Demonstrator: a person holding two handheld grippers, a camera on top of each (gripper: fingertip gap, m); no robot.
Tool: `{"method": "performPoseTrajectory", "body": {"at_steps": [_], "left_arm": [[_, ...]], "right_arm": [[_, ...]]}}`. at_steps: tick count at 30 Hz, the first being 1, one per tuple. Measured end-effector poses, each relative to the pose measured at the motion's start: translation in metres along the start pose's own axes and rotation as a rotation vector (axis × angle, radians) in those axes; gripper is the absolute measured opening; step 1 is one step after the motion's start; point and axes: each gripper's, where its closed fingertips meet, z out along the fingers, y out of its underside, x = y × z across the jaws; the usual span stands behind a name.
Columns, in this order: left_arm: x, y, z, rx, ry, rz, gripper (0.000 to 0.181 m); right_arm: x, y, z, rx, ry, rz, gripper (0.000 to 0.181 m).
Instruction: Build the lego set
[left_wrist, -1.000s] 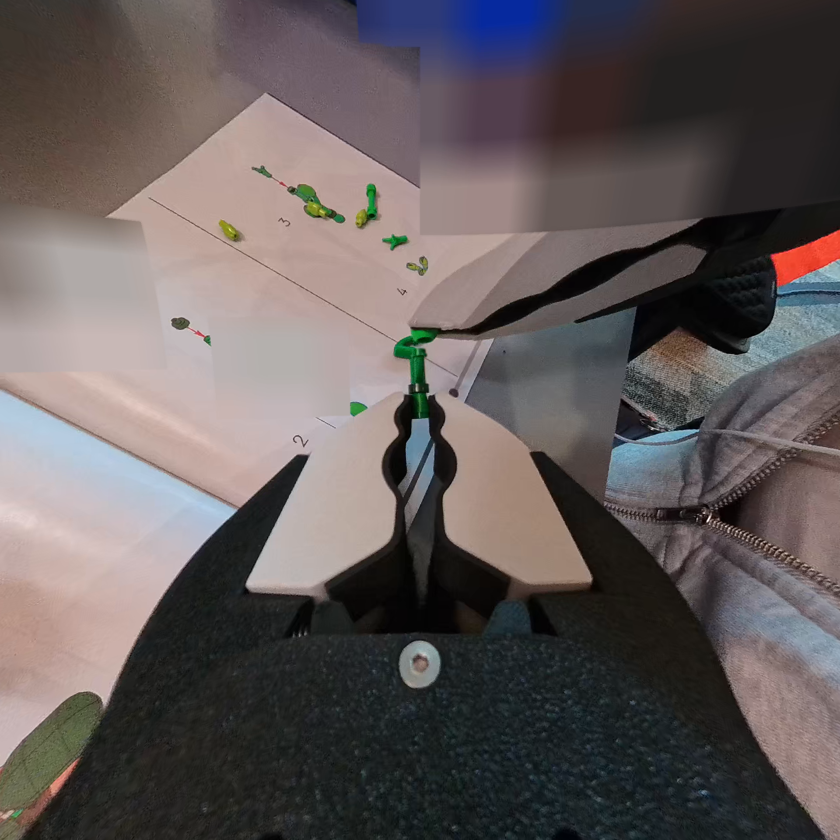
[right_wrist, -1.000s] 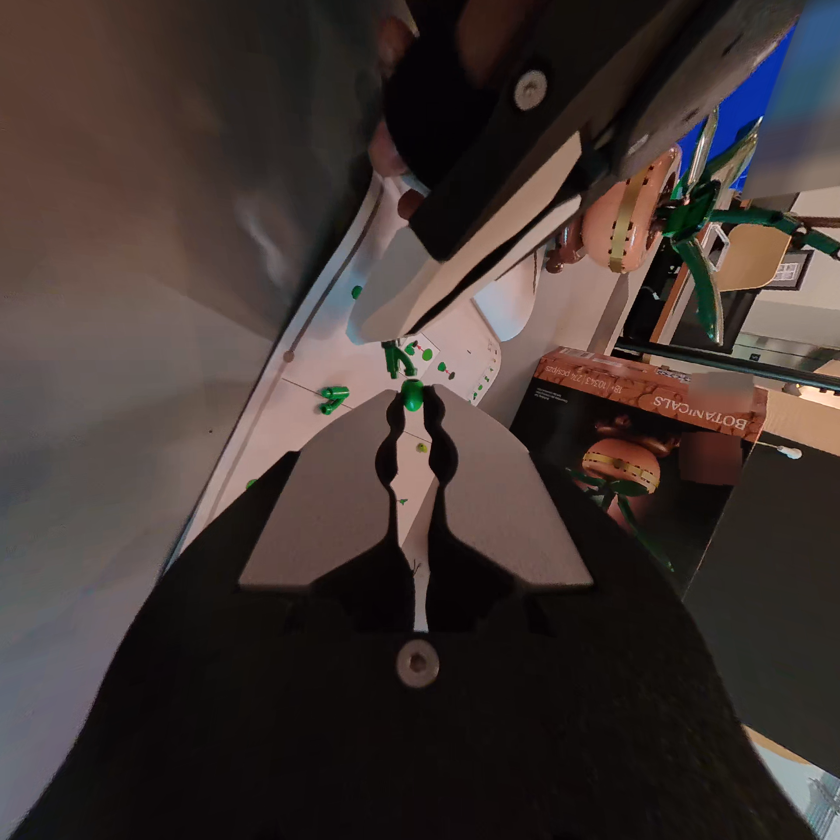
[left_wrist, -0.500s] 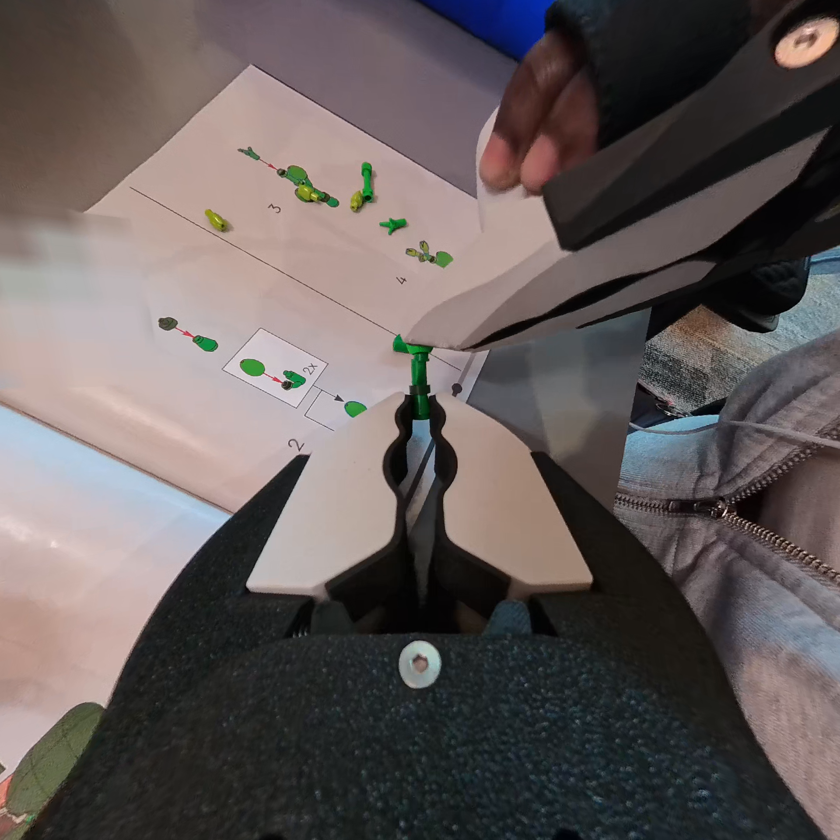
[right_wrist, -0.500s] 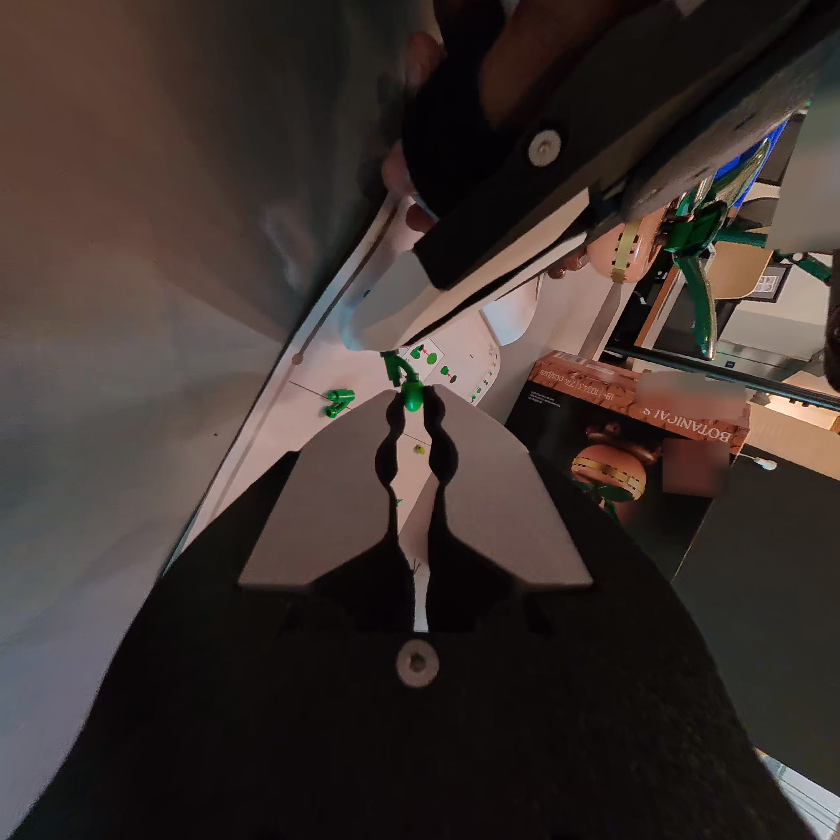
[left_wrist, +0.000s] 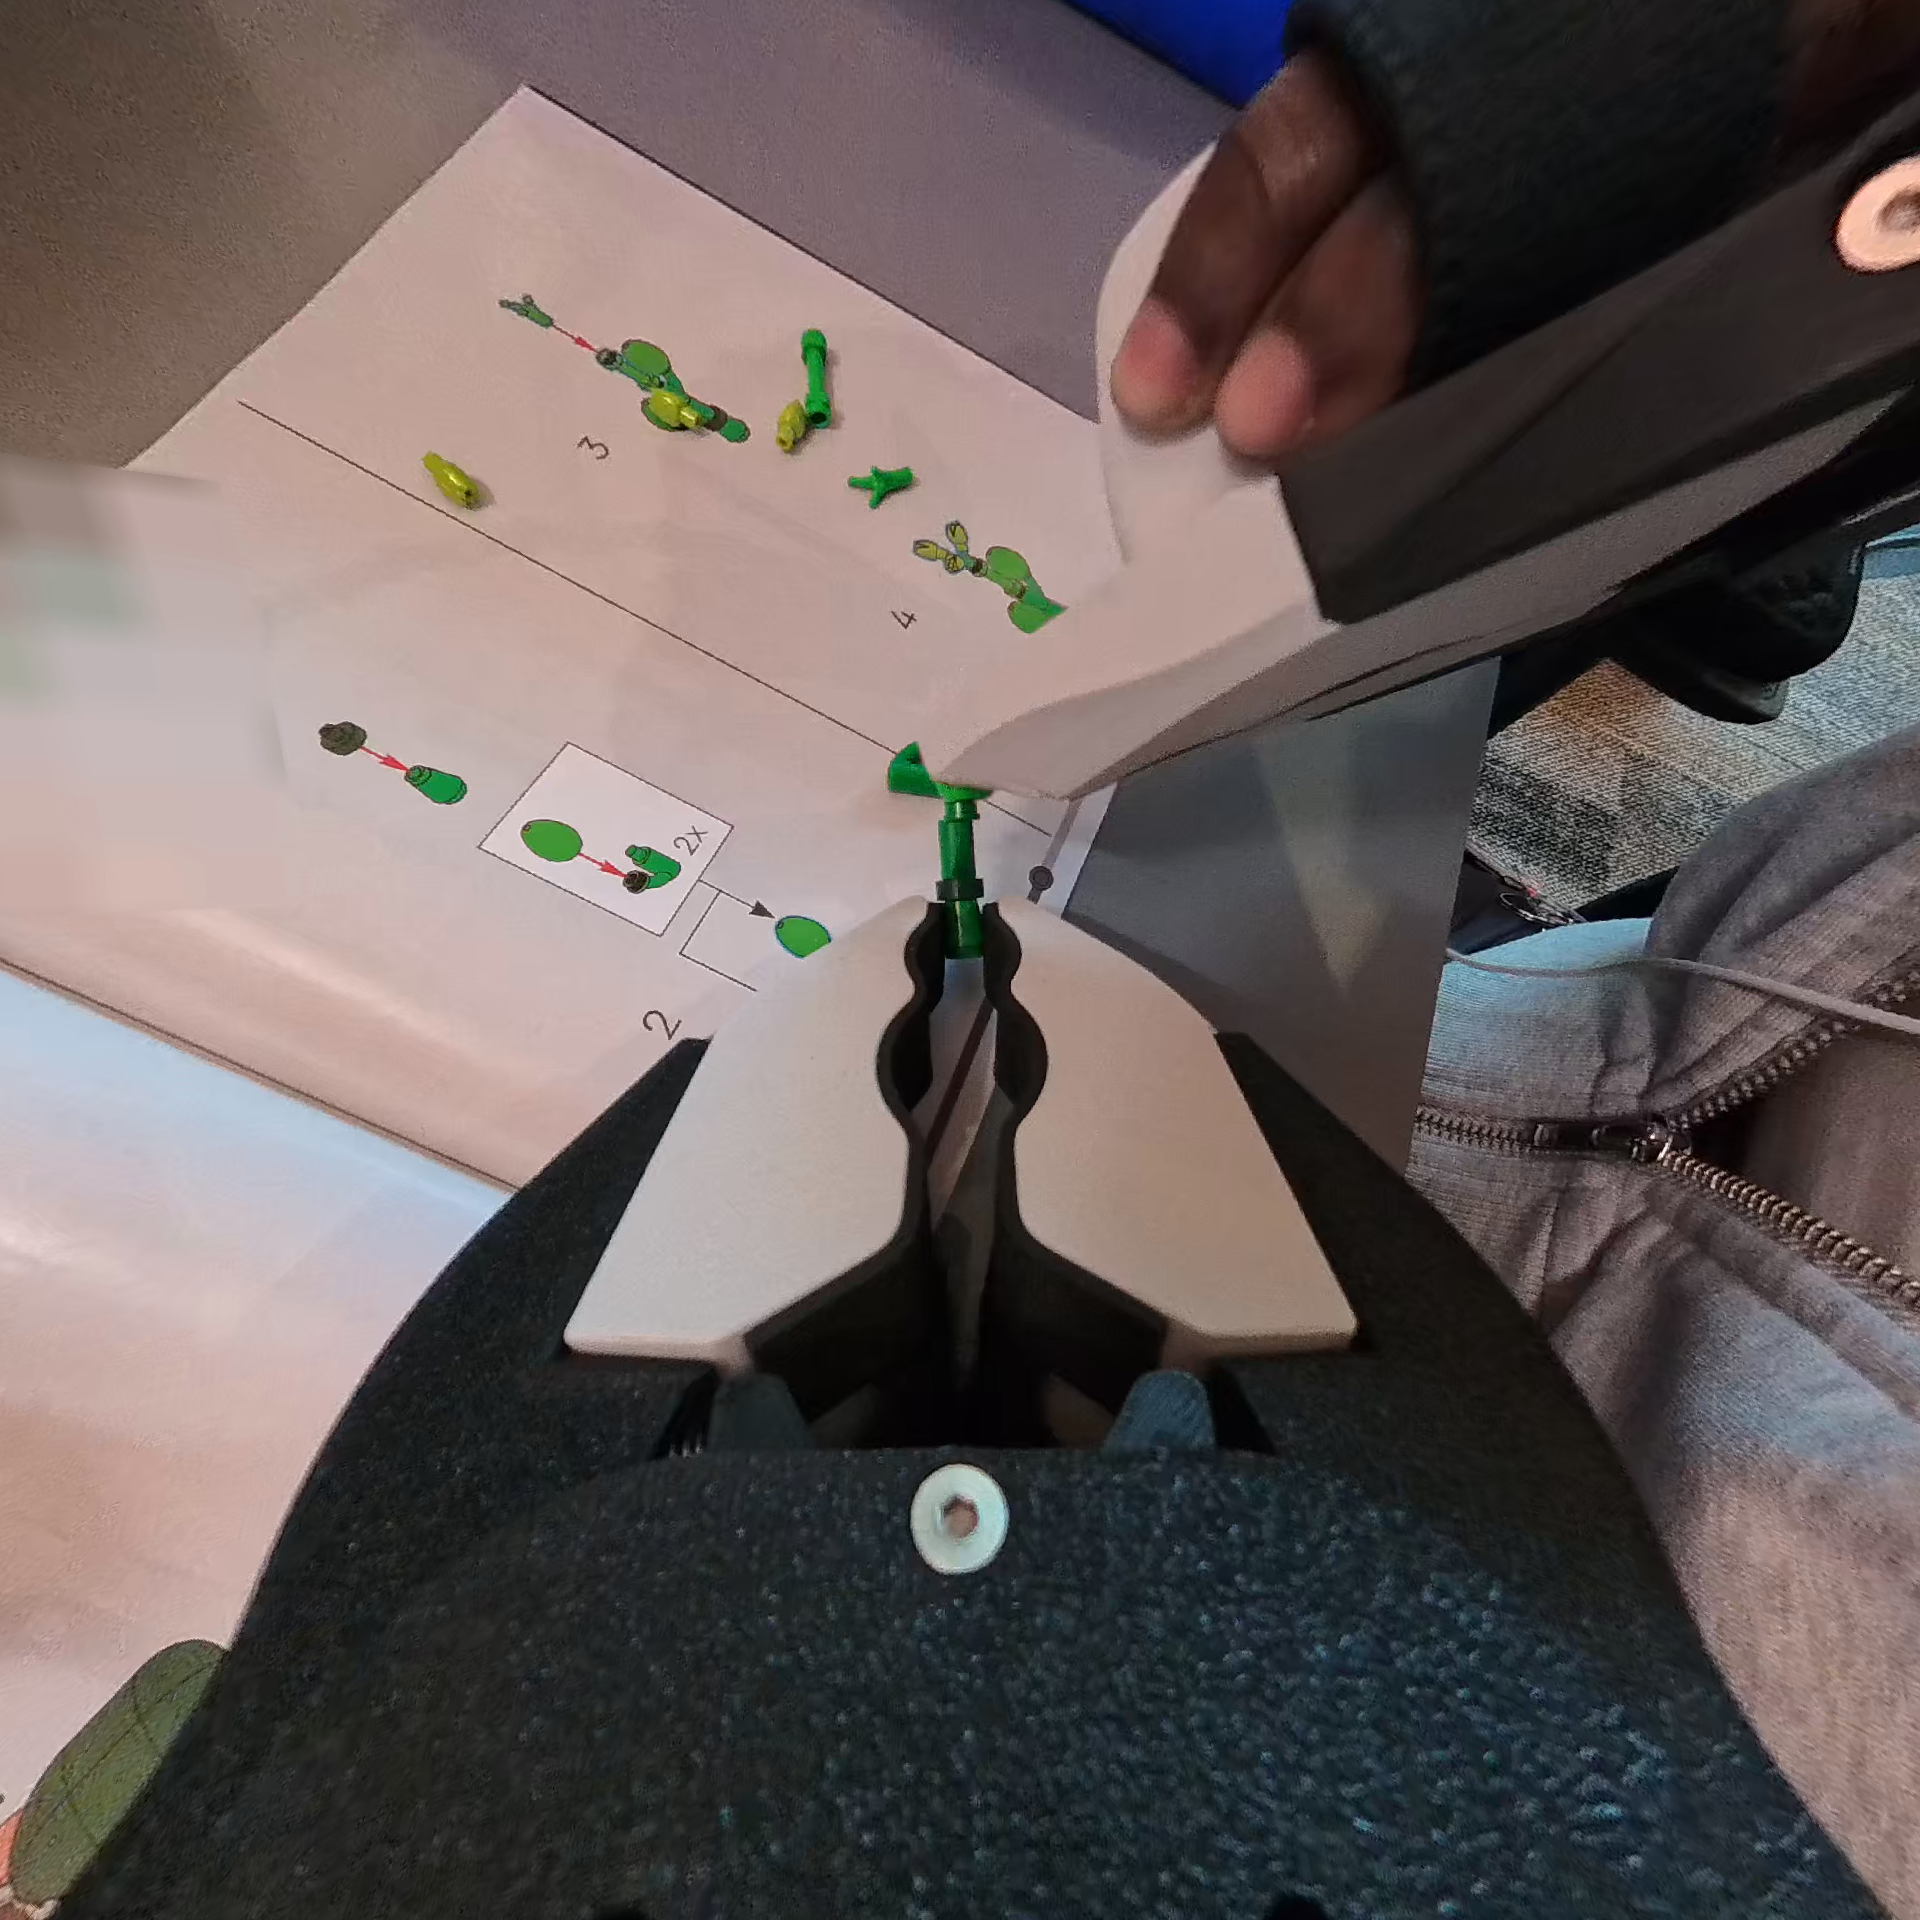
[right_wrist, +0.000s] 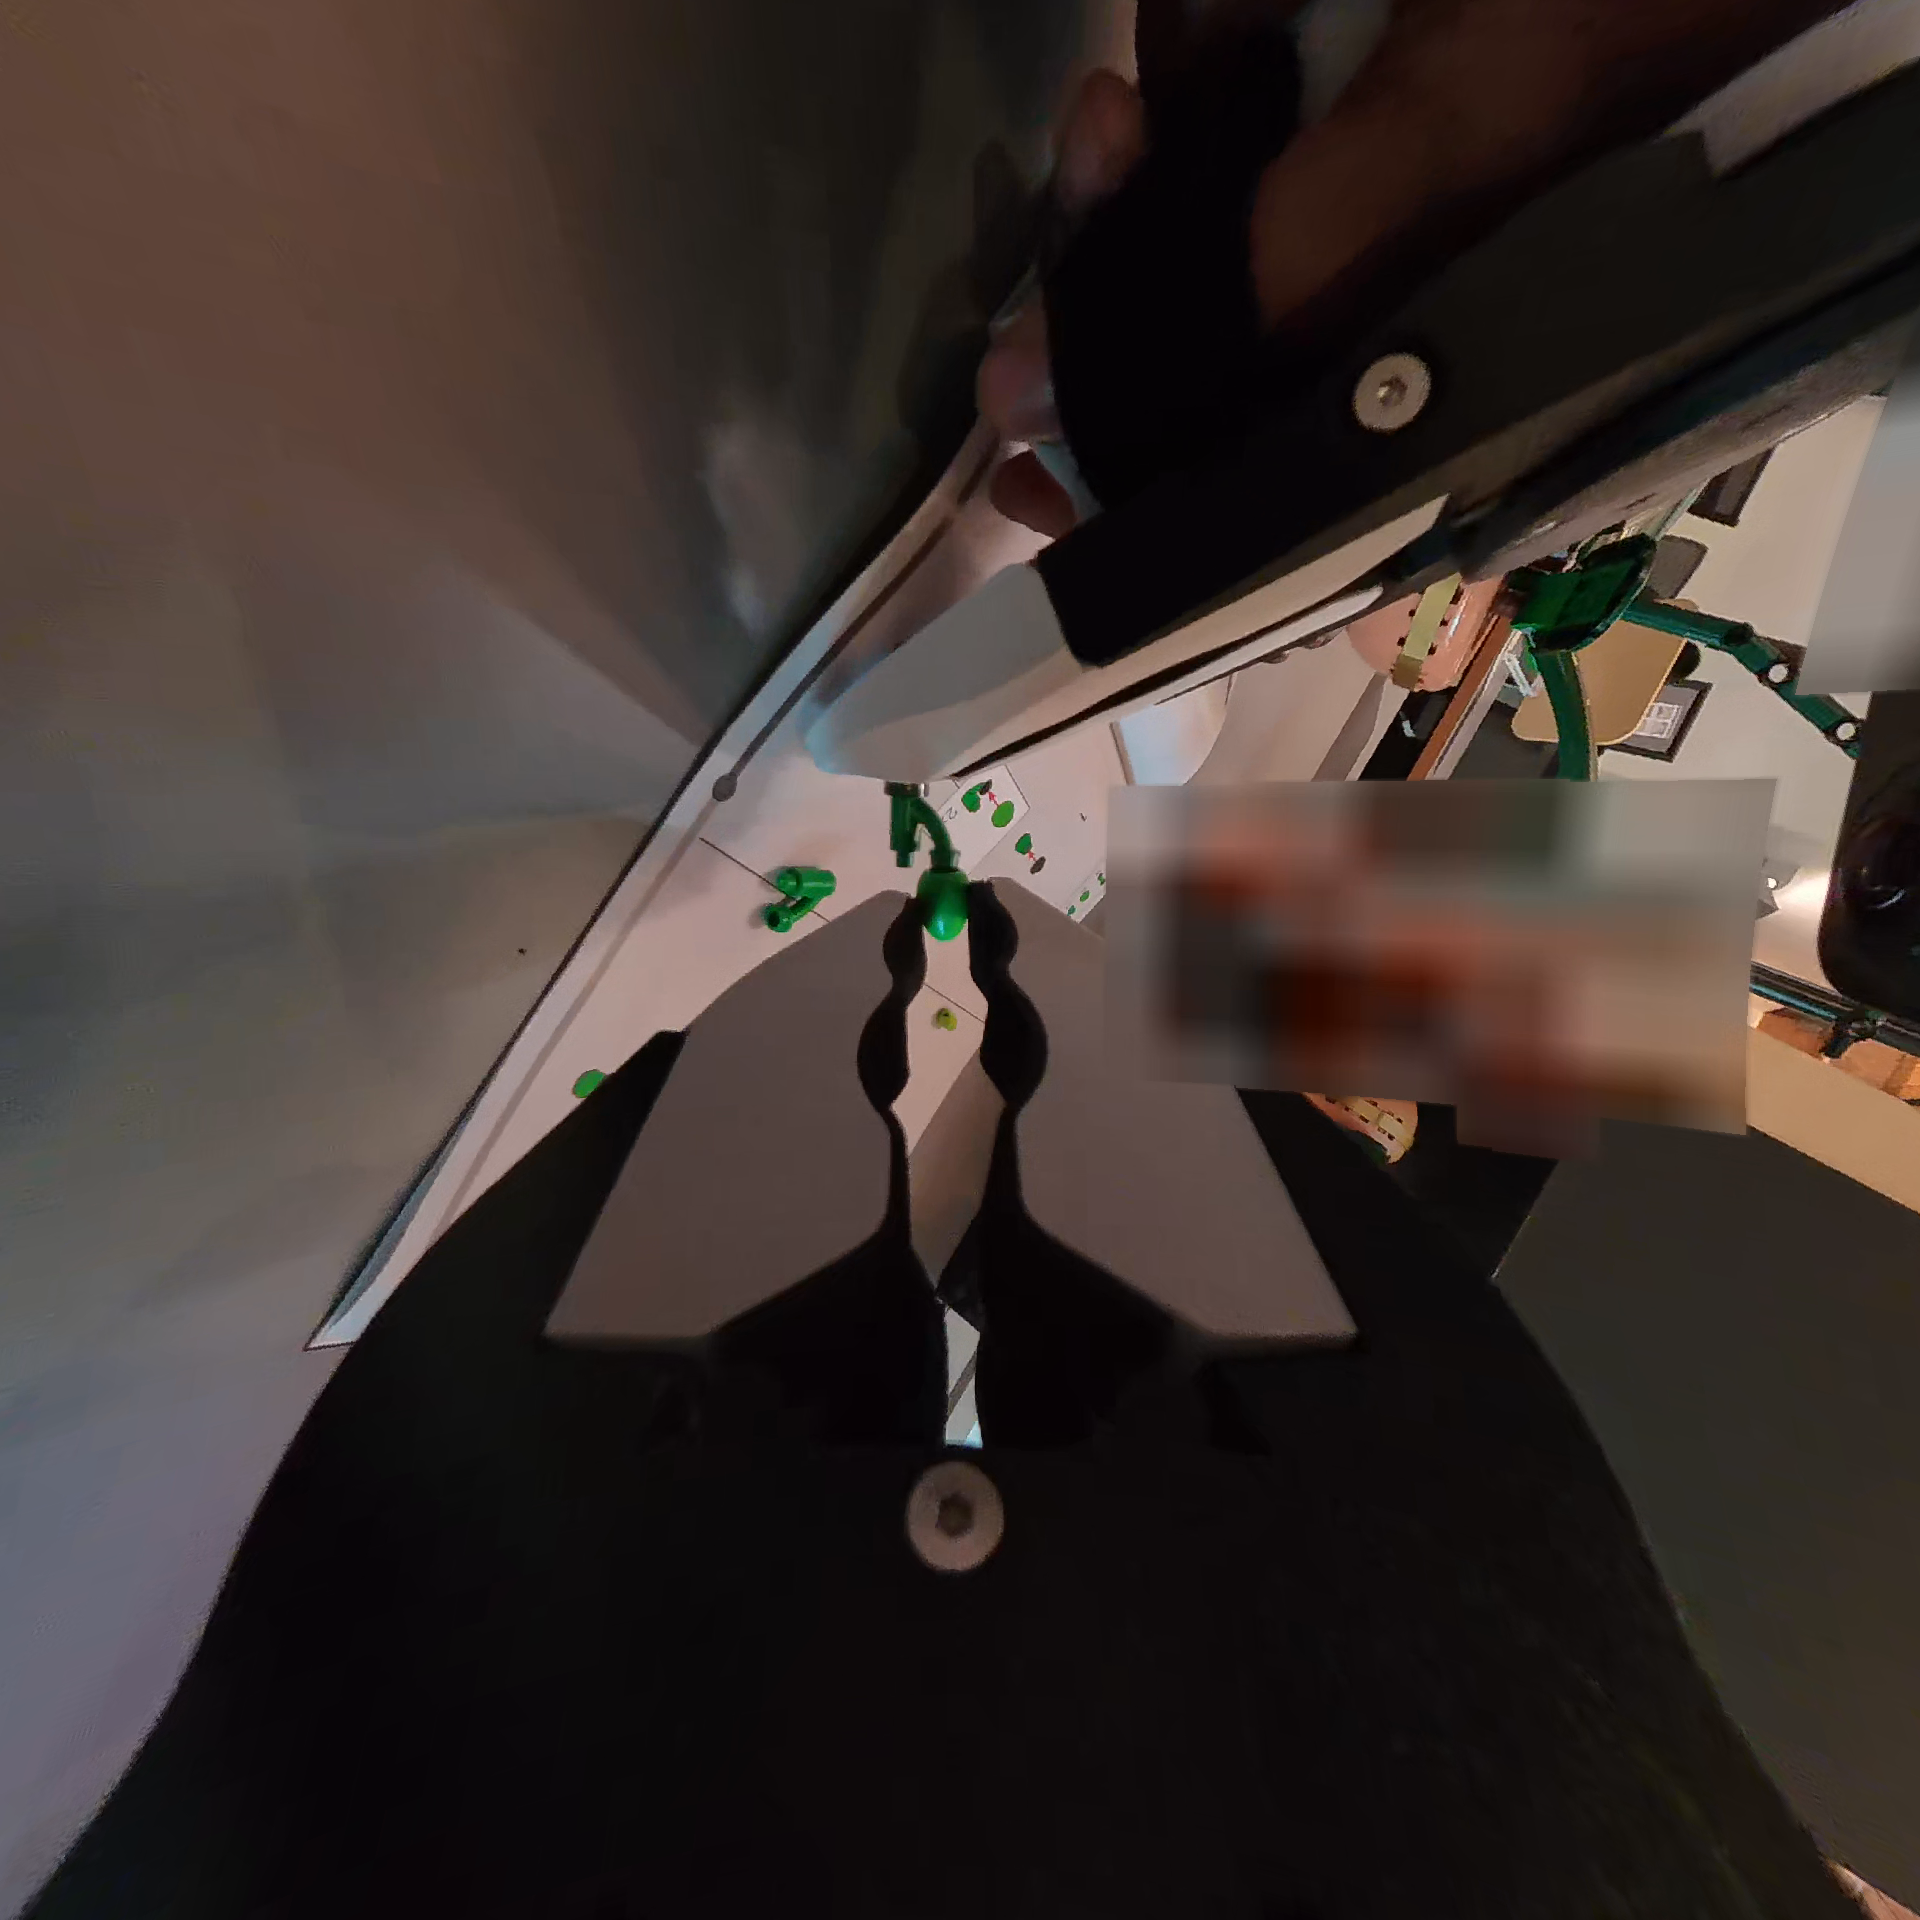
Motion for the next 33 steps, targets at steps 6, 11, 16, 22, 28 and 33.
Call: {"method": "performPoseTrajectory", "body": {"at_steps": [6,11,16,22,28,33], "left_arm": [[0.0008,0.0008,0.0004,-0.012,-0.006,0.013,0.006],[0.0011,0.0027,0.0019,-0.025,-0.003,0.018,0.006],[0.0013,0.0029,0.0027,-0.030,-0.003,0.020,0.005],[0.0012,0.0027,0.0030,-0.032,-0.004,0.023,0.005],[0.0011,0.0025,0.0037,-0.049,-0.012,0.037,0.005],[0.0013,0.0024,0.0042,-0.061,-0.020,0.050,0.005]], "right_arm": [[-0.0007,-0.0006,0.0004,0.006,0.006,-0.007,0.008],[0.0000,-0.0019,-0.0002,0.012,0.012,-0.013,0.008],[-0.0029,-0.0017,0.0007,-0.006,0.004,-0.044,0.008],[-0.0019,-0.0024,0.0008,0.001,0.011,-0.028,0.008],[0.0001,-0.0037,-0.0004,-0.016,0.014,-0.046,0.008],[-0.0005,-0.0042,-0.0014,-0.020,0.014,-0.053,0.008]]}}
